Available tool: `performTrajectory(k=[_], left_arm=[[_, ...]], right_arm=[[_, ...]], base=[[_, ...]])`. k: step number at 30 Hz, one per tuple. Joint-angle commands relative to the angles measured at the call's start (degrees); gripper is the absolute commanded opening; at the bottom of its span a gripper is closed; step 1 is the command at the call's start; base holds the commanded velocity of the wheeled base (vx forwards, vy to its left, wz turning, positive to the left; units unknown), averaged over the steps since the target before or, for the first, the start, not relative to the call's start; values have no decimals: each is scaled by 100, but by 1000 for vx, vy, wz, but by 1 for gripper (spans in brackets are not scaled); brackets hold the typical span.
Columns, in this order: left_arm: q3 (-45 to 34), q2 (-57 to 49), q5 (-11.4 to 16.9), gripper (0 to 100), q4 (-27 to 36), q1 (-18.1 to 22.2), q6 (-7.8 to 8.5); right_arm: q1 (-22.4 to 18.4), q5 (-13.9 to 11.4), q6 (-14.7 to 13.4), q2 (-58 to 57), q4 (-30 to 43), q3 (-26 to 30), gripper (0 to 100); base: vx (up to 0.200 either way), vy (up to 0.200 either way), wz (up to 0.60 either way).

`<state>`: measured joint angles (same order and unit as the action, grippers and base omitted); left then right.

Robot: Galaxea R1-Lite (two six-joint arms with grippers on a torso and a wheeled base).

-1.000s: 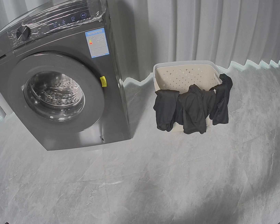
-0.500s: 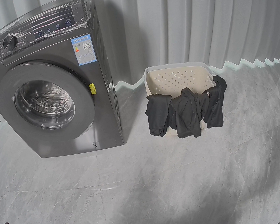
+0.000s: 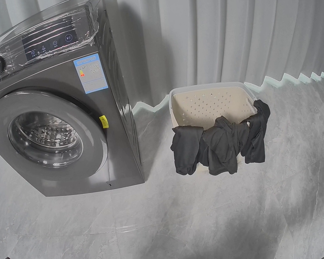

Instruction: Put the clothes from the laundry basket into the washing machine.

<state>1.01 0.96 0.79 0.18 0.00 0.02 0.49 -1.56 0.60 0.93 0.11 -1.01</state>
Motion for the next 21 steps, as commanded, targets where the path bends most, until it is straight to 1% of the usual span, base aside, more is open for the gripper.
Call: performTrajectory(k=[1, 7, 16, 21], left_arm=[[-92, -96, 0, 100, -1, 0, -2], [-92, -96, 0, 100, -1, 0, 6], [-92, -96, 0, 100, -1, 0, -2], [-92, -96, 0, 100, -1, 0, -11]], right_arm=[[-5, -2, 2, -93, -2, 101, 100], [-5, -2, 2, -93, 7, 101, 100], [-5, -2, 2, -93, 7, 101, 100], [-5, -2, 2, -93, -2, 101, 100]], base=[[200, 0, 0], [200, 0, 0], [0, 0, 0], [0, -200, 0]])
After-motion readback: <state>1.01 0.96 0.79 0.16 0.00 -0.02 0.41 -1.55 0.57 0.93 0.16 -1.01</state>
